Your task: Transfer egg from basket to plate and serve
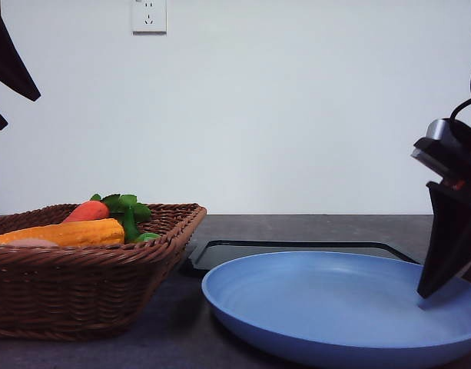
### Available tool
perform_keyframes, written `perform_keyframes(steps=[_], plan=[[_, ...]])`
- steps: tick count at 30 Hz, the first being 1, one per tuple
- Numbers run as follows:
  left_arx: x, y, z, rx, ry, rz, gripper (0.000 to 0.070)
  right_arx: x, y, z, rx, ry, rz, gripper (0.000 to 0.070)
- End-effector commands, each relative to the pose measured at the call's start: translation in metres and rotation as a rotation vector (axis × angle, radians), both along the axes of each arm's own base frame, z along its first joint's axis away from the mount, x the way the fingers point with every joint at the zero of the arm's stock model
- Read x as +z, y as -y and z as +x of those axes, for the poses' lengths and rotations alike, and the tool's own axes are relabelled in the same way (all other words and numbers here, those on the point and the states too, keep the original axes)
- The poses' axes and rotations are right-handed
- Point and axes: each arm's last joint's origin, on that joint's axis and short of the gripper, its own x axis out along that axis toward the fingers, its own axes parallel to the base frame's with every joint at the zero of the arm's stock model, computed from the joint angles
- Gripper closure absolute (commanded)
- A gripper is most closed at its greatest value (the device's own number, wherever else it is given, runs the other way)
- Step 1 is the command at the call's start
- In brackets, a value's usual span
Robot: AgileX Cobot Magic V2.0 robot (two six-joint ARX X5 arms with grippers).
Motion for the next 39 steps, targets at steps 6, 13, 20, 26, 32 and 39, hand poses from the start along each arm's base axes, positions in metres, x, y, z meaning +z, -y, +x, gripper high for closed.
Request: perform_keyframes(steps=[6, 13, 20, 26, 32, 39], plan=[[0.004, 0.001, 0.002, -0.015, 0.019, -0.004, 0.0377, 0.000, 0.003, 0.000, -0.030, -0.012, -0.008, 0.0700], [0.004, 0.010, -0.001, -0.108, 0.050, 0.027, 0.0249, 0.022, 0.017, -0.013, -0.078, 0.041, -0.002, 0.0700], [-0.007, 0.032, -0.007, -0.254, 0.048, 0.226, 0.0244, 0.048, 0.032, -0.034, -0.133, 0.128, 0.002, 0.0700], [-0.025, 0.057, -0.006, -0.355, 0.029, 0.450, 0.0244, 0.065, 0.037, -0.048, -0.163, 0.225, 0.016, 0.0700], [-0.042, 0.075, 0.009, -0.378, -0.026, 0.583, 0.0244, 0.073, 0.039, -0.056, -0.169, 0.270, 0.022, 0.0700], [-0.057, 0.088, 0.030, -0.422, -0.092, 0.638, 0.0244, 0.075, 0.039, -0.059, -0.168, 0.288, 0.025, 0.0700]])
